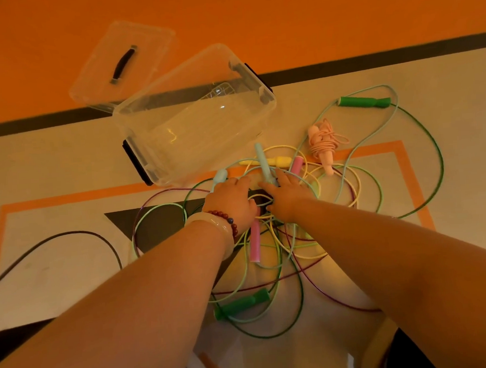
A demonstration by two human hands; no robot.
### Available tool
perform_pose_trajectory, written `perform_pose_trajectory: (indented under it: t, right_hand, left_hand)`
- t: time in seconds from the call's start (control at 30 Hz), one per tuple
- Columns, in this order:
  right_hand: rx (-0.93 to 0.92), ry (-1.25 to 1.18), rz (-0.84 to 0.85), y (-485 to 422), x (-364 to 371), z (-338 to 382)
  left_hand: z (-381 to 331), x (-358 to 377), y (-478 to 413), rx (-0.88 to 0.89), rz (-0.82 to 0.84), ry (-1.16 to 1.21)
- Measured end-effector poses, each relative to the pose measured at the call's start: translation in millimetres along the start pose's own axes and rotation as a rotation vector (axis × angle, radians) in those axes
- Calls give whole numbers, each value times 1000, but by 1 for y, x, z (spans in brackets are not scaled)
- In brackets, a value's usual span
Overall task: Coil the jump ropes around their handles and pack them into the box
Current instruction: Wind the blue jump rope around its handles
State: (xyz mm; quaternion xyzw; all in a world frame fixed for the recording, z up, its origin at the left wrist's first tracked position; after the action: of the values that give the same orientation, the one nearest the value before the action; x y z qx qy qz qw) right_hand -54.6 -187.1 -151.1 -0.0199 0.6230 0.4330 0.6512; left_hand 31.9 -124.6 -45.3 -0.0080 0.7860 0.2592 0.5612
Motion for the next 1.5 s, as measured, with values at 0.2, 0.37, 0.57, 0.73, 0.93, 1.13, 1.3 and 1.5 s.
perform_pose_trajectory:
  t: [0.2,0.37,0.57,0.73,0.93,1.13,1.3,1.5]
  right_hand:
    - [-8,215,85,2,12,-3]
    - [2,-152,-169,9,-18,-3]
    - [364,-996,-505,37,-54,-25]
    - [219,-1217,-519,52,-105,17]
    - [1,-1106,-509,104,-168,52]
    - [-170,-1031,-342,173,-206,91]
    - [-194,-926,-268,215,-229,98]
    - [-60,-489,-426,239,-261,73]
  left_hand:
    - [0,0,0,-3,-5,-19]
    - [-3,-2,2,26,-3,-51]
    - [2,-17,5,11,-34,22]
    - [4,-55,16,-4,-157,122]
    - [-2,-137,59,129,-462,168]
    - [-42,-197,113,420,-486,-52]
    - [-36,-202,136,305,-172,-83]
    - [-25,-223,154,81,-351,94]
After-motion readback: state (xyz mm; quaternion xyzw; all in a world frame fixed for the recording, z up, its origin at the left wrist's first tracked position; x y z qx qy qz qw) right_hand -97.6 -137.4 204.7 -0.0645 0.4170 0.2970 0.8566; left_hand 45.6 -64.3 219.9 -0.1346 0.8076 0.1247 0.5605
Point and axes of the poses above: each hand's wrist, its own y-axis away from the middle knuckle, its own x-axis out of the palm, z = x × y, the point moved 10 cm from there along -y, towards the middle knuckle, and after that the axes turned 7 degrees about -z, right-handed, at the moved point
